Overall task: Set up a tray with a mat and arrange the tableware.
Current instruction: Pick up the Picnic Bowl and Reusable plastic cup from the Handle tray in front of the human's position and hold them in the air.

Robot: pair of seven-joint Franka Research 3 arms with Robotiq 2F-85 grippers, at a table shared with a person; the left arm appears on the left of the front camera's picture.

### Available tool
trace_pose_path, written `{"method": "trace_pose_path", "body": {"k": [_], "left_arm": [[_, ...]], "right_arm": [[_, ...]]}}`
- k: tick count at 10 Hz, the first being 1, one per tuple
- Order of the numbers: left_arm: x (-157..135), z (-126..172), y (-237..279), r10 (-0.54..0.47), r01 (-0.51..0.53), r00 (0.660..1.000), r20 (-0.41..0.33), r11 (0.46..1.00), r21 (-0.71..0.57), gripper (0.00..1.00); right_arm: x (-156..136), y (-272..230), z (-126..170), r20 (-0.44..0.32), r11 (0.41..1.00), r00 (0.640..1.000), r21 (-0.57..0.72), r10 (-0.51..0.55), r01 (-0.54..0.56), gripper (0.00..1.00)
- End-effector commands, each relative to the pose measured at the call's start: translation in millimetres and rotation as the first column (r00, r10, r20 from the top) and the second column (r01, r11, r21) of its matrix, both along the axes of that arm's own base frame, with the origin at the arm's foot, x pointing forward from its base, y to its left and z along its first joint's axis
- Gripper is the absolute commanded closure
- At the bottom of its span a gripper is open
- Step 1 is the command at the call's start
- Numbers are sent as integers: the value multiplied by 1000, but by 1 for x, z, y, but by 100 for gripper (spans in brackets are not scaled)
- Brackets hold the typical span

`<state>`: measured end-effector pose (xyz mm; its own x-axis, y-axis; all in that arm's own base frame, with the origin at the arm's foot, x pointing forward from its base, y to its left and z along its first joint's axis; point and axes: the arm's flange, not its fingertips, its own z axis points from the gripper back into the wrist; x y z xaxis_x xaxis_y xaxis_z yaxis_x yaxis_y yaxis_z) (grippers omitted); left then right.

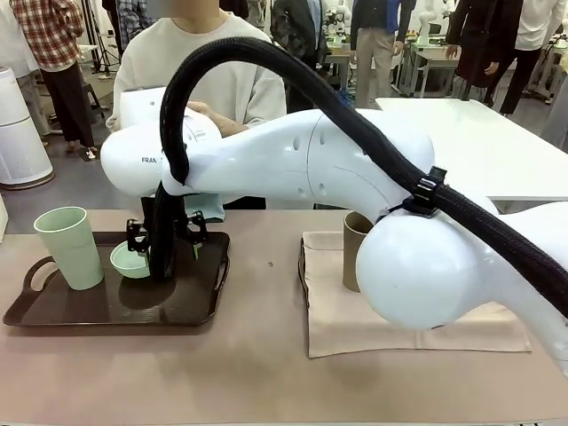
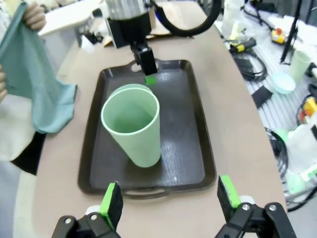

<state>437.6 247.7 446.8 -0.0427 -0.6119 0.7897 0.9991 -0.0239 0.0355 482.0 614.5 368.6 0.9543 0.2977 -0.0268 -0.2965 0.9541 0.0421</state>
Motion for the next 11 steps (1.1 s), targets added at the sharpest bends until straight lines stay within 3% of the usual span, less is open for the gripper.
{"method": "trace_pose_path", "body": {"k": [1,4,6,8,9,11], "left_arm": [[-1,0,1,-11,11,1000,11,1000,3,0],[-1,0,1,-11,11,1000,11,1000,3,0],[-1,0,1,-11,11,1000,11,1000,3,0],[-1,0,1,-11,11,1000,11,1000,3,0],[-1,0,1,-11,11,1000,11,1000,3,0],[-1,0,1,-11,11,1000,11,1000,3,0]], "right_arm": [[-17,-6,26,68,999,997,-20,32,-31,0],[-9,-1,43,107,999,994,25,17,-20,0],[19,8,29,140,993,985,65,-106,97,0],[31,11,24,97,984,981,77,-168,161,0],[16,-3,26,110,996,992,58,-68,62,0],[16,-3,26,110,996,992,58,-68,62,0]]}}
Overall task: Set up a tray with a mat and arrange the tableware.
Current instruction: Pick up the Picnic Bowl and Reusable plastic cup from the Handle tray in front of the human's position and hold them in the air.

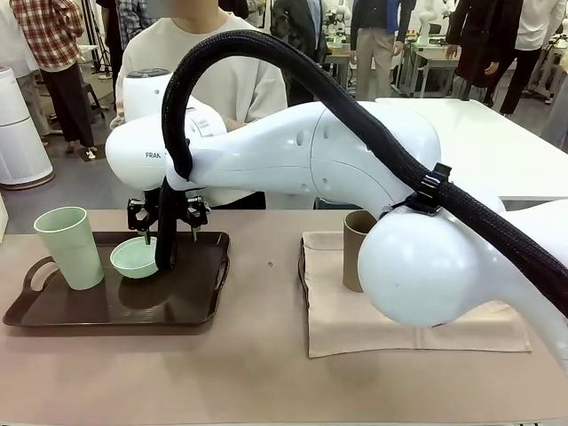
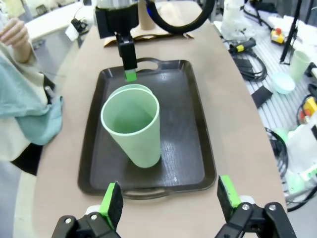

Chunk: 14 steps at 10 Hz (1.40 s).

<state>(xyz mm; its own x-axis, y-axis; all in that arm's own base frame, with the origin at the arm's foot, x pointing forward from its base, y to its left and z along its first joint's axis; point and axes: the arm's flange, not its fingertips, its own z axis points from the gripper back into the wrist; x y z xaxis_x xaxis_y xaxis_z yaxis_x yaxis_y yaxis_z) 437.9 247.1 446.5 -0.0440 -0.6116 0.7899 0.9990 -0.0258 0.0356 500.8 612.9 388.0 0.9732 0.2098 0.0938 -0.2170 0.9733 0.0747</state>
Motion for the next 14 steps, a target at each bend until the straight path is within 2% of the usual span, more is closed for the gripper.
{"method": "trace_pose_path", "body": {"k": [1,3,4,6,7,8,11,14], "left_arm": [[-1,0,1,-9,9,1000,11,1000,3,0],[0,0,0,0,0,1000,0,1000,0,0],[3,-9,-6,40,-39,999,18,999,-33,0],[6,-25,-11,170,-167,981,92,985,-42,0],[8,-38,-14,186,-181,973,137,982,-42,0],[13,-50,-14,202,-193,969,146,979,-70,0],[19,-78,-23,192,-175,972,136,976,-129,0],[25,-98,-32,136,-130,989,50,986,-103,0]], "right_arm": [[-2,-1,6,4,1000,1000,-9,23,-23,0],[1,-2,-7,-14,1000,1000,13,9,-9,0],[0,-2,-13,-11,1000,1000,28,-5,5,0],[1,0,-21,15,998,1000,57,-3,3,0],[4,1,-26,11,998,1000,69,0,-1,0],[7,3,-32,-2,997,1000,71,-3,3,0],[11,9,-45,-23,996,1000,94,3,-1,0],[10,8,-46,-32,994,999,106,-5,9,0]]}}
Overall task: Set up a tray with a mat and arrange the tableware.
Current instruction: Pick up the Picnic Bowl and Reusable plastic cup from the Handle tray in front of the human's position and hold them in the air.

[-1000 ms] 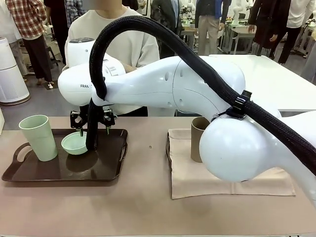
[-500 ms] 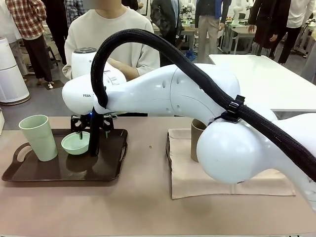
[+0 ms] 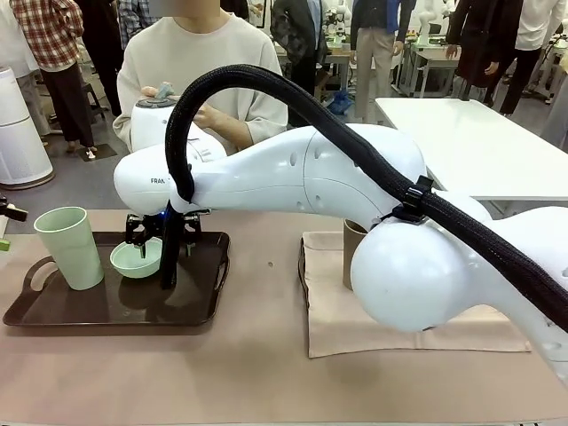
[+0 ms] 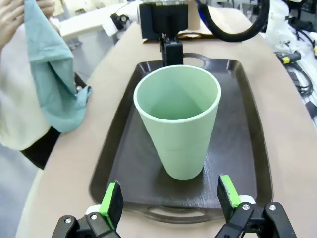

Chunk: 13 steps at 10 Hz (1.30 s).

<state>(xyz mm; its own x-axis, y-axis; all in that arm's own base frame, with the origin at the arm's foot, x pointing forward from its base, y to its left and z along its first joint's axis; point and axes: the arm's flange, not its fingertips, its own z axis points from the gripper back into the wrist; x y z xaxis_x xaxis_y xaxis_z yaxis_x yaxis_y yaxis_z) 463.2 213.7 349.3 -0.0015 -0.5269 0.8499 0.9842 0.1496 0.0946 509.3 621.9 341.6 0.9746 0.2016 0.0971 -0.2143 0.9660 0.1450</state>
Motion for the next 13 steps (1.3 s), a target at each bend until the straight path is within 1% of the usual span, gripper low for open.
{"method": "trace_pose_path", "body": {"k": [1,2,3,4,5,6,7,8,10,12,13], "left_arm": [[-1,-7,-2,-42,42,999,-24,999,11,0],[0,-13,-7,-50,50,998,-31,999,8,0],[-1,-7,-8,-26,25,997,-79,999,-21,0],[1,-12,-5,-22,22,999,-27,1000,1,0],[1,-12,-5,-22,22,999,-27,1000,1,0],[2,-14,-7,-23,23,999,-42,1000,-9,0],[1,-23,-14,-25,23,999,-49,999,-46,0],[1,-29,-20,-37,34,998,-42,997,-62,0],[3,-37,-31,-30,29,999,-16,996,-81,0],[5,-41,-39,-27,27,1000,-1,997,-78,0],[5,-46,-43,-44,45,999,16,997,-69,0]], "right_arm": [[2,-2,0,-25,999,1000,39,-7,8,0],[2,-1,0,-31,999,1000,43,-5,6,0],[2,-1,4,-28,999,999,38,-34,35,0],[2,-1,1,-7,1000,1000,7,-3,3,0],[2,-1,1,-7,1000,1000,7,-3,3,0],[2,-2,1,-9,1000,1000,10,-7,7,0],[3,0,-2,-16,1000,1000,6,2,-2,0],[3,-1,-2,-17,1000,1000,5,1,-1,0],[4,-11,-1,-7,1000,1000,25,-4,4,0],[6,-14,-3,-11,999,1000,35,-3,3,0],[6,-15,-3,-12,999,1000,36,-1,2,0]]}}
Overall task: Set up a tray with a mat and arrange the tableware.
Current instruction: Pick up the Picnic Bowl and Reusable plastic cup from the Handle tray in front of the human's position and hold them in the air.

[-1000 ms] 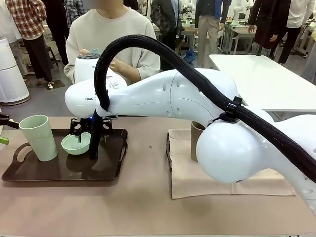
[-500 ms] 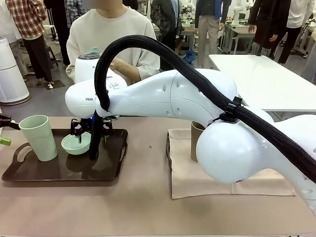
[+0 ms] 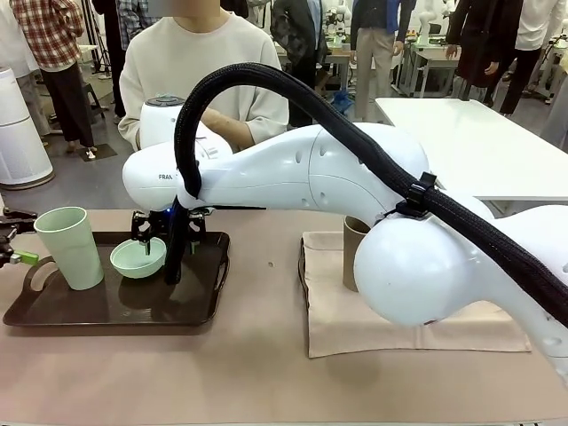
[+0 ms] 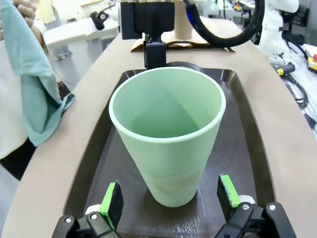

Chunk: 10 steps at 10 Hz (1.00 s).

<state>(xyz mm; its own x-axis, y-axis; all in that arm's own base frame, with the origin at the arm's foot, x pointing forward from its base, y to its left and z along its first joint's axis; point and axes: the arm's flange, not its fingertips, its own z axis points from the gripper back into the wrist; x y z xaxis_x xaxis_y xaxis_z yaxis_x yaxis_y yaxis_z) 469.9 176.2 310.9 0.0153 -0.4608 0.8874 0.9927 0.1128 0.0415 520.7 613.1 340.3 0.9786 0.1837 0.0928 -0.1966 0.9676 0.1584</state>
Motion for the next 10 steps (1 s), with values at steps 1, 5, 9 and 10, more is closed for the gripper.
{"method": "trace_pose_path", "body": {"k": [1,5,9,10], "left_arm": [[-1,-12,-8,-4,4,998,64,1000,5,0],[2,-30,-25,-43,43,998,35,999,12,0],[-1,-41,-46,-100,100,994,38,995,3,0],[-1,-43,-50,-112,112,993,37,994,-1,0]], "right_arm": [[-6,-5,-2,-7,1000,1000,27,15,-15,0],[-9,-3,-4,-9,1000,1000,22,22,-22,0],[-14,2,-9,-7,999,1000,23,22,-22,0],[-14,2,-10,-9,1000,1000,25,20,-20,0]]}}
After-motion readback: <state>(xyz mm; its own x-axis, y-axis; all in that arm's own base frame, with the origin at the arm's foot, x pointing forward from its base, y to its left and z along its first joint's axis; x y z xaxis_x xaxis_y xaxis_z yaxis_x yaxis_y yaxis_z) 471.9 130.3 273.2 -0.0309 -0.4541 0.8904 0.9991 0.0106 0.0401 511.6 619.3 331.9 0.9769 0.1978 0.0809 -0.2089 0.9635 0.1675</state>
